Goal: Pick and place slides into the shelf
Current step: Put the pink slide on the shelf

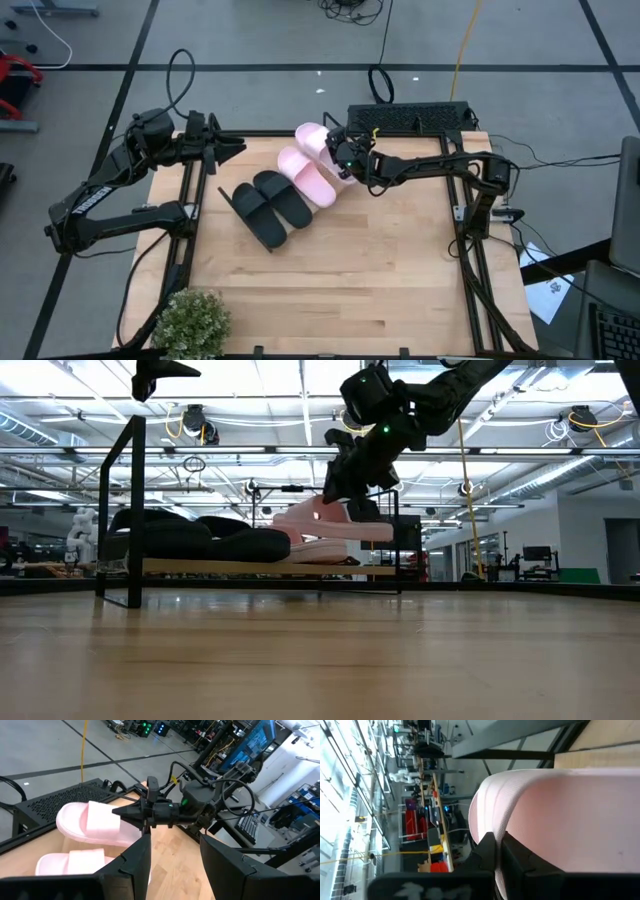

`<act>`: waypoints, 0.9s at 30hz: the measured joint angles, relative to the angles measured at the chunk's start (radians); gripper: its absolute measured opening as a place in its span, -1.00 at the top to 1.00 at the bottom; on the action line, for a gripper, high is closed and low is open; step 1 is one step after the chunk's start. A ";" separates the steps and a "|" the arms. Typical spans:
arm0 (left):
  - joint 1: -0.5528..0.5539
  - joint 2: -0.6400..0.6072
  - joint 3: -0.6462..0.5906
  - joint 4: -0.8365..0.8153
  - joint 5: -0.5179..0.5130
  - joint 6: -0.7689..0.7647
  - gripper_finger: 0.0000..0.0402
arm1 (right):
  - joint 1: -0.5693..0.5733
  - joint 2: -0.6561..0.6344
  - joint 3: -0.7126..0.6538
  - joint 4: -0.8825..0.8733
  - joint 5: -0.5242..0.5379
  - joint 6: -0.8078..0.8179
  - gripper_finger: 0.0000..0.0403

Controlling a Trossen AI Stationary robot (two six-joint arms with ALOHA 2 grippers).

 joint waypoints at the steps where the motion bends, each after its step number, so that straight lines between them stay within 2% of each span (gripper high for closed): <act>1: 0.000 0.000 0.000 0.000 0.000 -0.003 0.18 | 0.000 0.000 0.000 0.001 0.013 0.000 1.00; 18: 0.000 0.000 0.000 -0.001 0.007 -0.013 0.18 | 0.001 0.033 0.003 0.012 0.060 0.004 1.00; 27: 0.000 0.000 0.000 0.000 0.012 -0.020 0.18 | -0.010 0.035 0.002 0.002 0.044 -0.036 1.00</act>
